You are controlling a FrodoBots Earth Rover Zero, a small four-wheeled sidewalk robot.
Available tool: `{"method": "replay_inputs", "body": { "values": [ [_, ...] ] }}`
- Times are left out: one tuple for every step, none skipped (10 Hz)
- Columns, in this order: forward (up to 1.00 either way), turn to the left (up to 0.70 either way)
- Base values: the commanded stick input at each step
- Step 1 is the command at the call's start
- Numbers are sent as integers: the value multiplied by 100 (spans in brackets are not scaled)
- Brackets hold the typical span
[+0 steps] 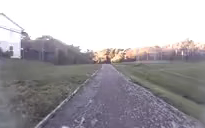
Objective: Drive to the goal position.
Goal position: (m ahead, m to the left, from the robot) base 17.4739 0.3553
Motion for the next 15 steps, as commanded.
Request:
{"method": "replay_inputs", "body": {
  "values": [
    [0,0],
    [0,0],
    [0,0],
    [0,0],
    [2,0],
    [5,0],
    [7,0],
    [8,0],
    [8,0],
    [8,0],
    [8,0],
    [8,0],
    [8,0],
    [35,0],
    [67,0]
  ]
}}
